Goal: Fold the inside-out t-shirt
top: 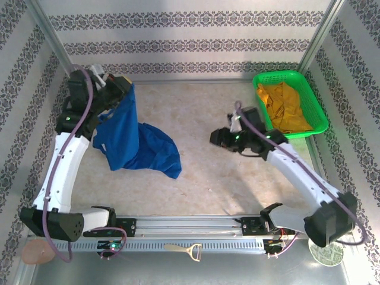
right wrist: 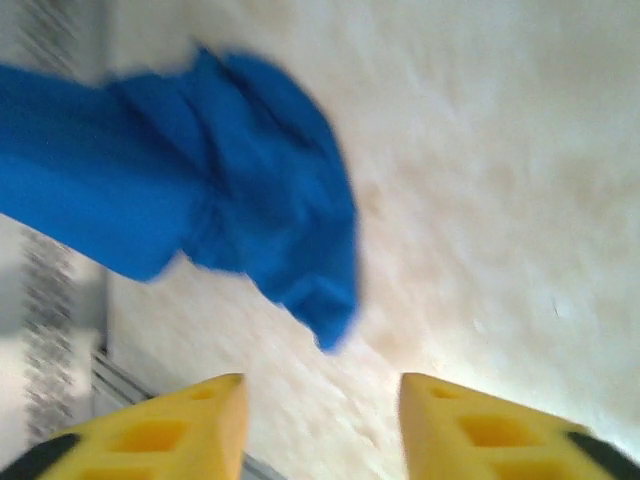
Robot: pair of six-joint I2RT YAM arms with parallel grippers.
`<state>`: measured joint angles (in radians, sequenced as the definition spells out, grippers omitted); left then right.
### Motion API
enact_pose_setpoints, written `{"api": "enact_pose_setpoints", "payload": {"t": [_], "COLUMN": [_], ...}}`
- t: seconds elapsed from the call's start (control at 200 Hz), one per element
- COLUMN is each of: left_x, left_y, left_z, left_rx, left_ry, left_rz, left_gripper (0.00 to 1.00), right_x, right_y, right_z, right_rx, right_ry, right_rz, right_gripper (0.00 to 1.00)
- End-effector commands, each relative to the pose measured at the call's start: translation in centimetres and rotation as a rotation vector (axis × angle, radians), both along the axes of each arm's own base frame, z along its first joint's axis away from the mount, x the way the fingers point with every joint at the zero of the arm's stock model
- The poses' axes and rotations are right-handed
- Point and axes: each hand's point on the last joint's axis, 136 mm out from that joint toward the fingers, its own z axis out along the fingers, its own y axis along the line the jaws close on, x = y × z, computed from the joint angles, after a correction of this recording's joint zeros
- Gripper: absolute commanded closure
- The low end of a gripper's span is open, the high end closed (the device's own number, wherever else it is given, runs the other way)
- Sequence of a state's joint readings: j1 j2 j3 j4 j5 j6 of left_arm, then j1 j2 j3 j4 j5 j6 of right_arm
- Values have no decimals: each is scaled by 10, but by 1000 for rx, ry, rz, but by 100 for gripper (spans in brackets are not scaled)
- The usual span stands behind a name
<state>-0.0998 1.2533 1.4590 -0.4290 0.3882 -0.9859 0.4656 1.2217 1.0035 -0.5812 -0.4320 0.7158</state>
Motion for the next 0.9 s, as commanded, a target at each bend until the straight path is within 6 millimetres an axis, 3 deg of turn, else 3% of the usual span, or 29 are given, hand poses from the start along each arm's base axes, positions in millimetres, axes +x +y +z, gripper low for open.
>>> {"api": "enact_pose_setpoints", "payload": {"t": [0.0,0.075,0.185,0.375,0.545,0.595,0.654,0.719,0.779,0.894], "left_x": [-3,4,9,5,-6,-10,-13,-16,-19,-22], "left_y": [-16,-21,-23,-20,-15,-13,-11,-10,-9,-10], "left_z": [31,21,12,10,11,12,11,8,5,-8], "left_rx": [-17,-12,-18,5,16,18,19,17,15,18], "left_ry": [-97,-74,-58,-51,-53,-54,-52,-48,-44,-19], "left_rz": [-35,-46,-44,-32,-13,-7,0,4,9,3], "left_gripper": [100,100,100,100,100,100,100,100,100,100], "right_x": [2,2,4,11,8,5,2,3,9,41], "right_y": [32,52,83,128,149,151,150,147,140,106], "right_z": [-12,-41,-77,-117,-153,-162,-172,-179,-181,-164], "right_rx": [29,-42,-145,-249,-331,-344,-361,-357,-351,-349], "right_ry": [-40,-4,37,86,147,168,183,198,204,160], "right_rz": [69,114,179,232,238,234,224,197,168,90], "right_gripper": [37,26,18,16,19,25,40,67,100,100]}}
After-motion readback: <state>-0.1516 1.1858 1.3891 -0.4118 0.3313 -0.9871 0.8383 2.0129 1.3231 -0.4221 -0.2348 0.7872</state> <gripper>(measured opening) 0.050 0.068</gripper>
